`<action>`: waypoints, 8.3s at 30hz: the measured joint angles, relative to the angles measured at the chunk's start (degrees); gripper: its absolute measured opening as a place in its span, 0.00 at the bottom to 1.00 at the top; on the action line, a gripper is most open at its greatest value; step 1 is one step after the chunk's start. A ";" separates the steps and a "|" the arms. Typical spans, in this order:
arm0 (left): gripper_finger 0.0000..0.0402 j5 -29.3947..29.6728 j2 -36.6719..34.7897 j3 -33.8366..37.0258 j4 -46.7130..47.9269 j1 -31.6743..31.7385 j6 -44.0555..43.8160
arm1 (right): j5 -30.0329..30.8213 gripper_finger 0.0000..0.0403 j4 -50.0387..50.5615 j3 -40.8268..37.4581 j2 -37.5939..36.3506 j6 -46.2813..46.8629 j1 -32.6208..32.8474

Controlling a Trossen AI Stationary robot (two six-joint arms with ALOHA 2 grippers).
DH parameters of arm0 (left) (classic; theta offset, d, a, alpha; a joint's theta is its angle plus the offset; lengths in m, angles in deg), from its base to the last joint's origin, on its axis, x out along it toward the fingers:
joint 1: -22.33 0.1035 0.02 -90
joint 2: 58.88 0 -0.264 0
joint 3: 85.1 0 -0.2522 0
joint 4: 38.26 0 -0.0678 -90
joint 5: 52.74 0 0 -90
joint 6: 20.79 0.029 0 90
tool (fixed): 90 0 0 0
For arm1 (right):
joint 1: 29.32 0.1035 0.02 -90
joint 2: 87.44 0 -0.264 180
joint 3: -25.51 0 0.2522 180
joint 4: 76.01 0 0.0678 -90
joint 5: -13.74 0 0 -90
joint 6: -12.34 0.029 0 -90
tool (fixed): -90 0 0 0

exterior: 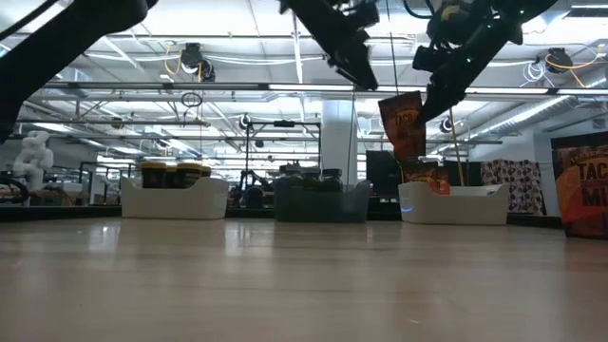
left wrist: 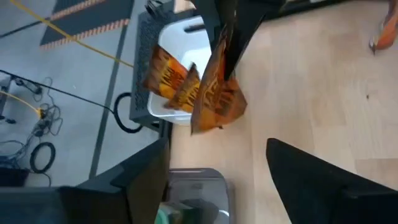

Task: Sort spices by type
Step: Put the bottom orange seasoning pack into the right white bin, then put the orange seasoning pack into the right white bin

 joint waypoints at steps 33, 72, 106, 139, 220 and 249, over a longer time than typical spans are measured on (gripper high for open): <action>0.69 -21.82 -6.57 1.30 18.33 12.35 -8.89 | 18.93 0.00 3.72 -4.76 -4.27 15.06 -16.29; 0.69 -23.54 -24.49 33.35 -5.59 11.21 -9.31 | 21.99 0.00 -17.46 -15.35 10.32 15.30 -18.96; 0.69 -22.12 -24.45 33.40 -7.15 11.12 -9.44 | 23.12 0.34 -14.27 -13.78 9.29 6.24 -20.24; 0.69 -22.60 -24.38 33.37 -5.04 8.38 -4.77 | 1.29 0.51 47.97 20.85 9.21 25.08 6.61; 0.69 -22.08 -24.38 33.35 -6.78 8.41 -4.55 | -2.18 0.52 37.58 -9.75 10.03 55.28 34.40; 0.69 -22.08 -24.38 33.35 -7.30 8.38 -4.59 | -3.76 0.05 39.77 -7.14 13.42 46.25 34.71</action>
